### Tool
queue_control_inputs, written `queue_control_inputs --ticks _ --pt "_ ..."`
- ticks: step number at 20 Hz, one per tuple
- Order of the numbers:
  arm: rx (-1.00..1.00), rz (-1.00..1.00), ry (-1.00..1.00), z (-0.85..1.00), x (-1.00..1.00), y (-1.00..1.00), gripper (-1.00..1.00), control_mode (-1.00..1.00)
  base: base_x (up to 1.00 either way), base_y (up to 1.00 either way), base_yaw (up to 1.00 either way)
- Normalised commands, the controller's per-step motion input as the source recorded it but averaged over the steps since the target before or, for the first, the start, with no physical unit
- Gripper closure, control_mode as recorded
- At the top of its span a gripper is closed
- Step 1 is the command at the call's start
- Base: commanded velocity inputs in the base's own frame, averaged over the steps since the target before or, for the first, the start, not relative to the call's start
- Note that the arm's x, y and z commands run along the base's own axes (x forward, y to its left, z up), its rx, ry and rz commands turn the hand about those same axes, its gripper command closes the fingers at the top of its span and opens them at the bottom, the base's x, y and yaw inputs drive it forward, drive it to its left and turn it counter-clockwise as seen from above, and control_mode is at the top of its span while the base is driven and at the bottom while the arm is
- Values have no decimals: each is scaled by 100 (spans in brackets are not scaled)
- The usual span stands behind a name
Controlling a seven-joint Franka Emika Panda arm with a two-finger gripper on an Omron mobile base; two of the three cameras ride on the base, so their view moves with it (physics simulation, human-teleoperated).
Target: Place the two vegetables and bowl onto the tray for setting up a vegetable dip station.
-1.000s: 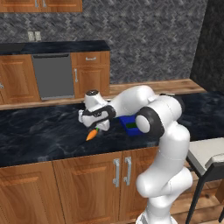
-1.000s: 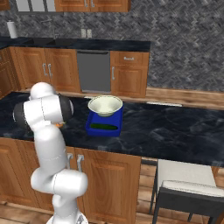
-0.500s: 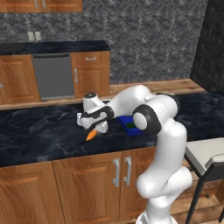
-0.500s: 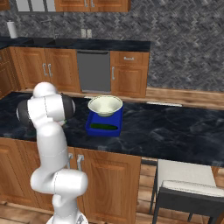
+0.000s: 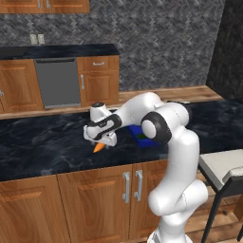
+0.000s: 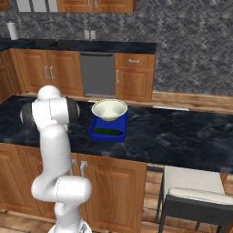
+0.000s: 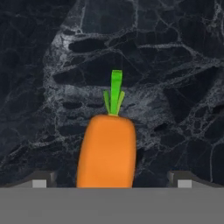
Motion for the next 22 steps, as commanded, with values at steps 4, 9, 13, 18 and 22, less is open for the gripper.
queue_control_inputs --ticks 4,9,13,18,22 --pt "0 1 9 -11 7 4 -100 -100 0 0 0" --pt "0 1 5 -7 7 5 -100 -100 0 0 0" --pt "0 0 3 -6 1 10 100 -100 0 0 0" --pt "-1 0 0 -2 -4 2 100 -100 0 0 0" --pt "0 0 0 0 -12 -1 100 -100 0 0 0"
